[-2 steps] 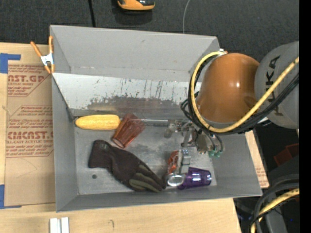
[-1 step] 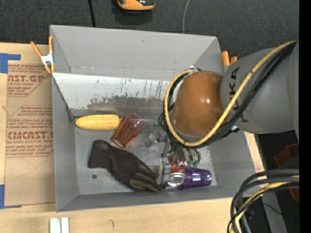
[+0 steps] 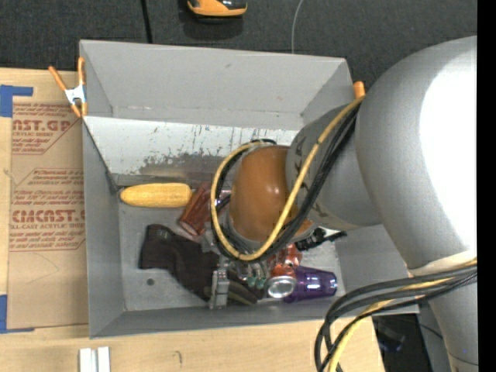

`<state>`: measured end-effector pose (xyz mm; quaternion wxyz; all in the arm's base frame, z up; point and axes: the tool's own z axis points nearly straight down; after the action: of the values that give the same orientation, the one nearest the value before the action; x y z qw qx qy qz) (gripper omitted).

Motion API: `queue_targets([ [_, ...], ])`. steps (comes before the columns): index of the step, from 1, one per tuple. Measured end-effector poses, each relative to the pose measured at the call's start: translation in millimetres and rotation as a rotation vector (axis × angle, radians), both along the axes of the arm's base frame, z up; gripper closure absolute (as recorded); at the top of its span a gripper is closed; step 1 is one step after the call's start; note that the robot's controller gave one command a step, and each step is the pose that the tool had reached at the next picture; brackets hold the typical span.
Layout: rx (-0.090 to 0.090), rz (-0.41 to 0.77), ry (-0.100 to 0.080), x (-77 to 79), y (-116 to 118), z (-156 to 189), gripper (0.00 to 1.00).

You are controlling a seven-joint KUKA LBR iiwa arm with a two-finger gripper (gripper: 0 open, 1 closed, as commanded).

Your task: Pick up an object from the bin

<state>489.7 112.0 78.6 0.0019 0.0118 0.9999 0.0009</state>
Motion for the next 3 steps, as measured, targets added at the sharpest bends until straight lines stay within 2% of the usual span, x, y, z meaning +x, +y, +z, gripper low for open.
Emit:
queue_targets([
  [1, -0.004, 0.152, 0.008, -7.8, 15, 52, 0.00],
  [2, 0.001, 0.064, -0.003, -1.8, 8, 36, 0.00],
  [3, 0.002, 0.087, 0.000, -3.7, 84, -7, 1.00],
])
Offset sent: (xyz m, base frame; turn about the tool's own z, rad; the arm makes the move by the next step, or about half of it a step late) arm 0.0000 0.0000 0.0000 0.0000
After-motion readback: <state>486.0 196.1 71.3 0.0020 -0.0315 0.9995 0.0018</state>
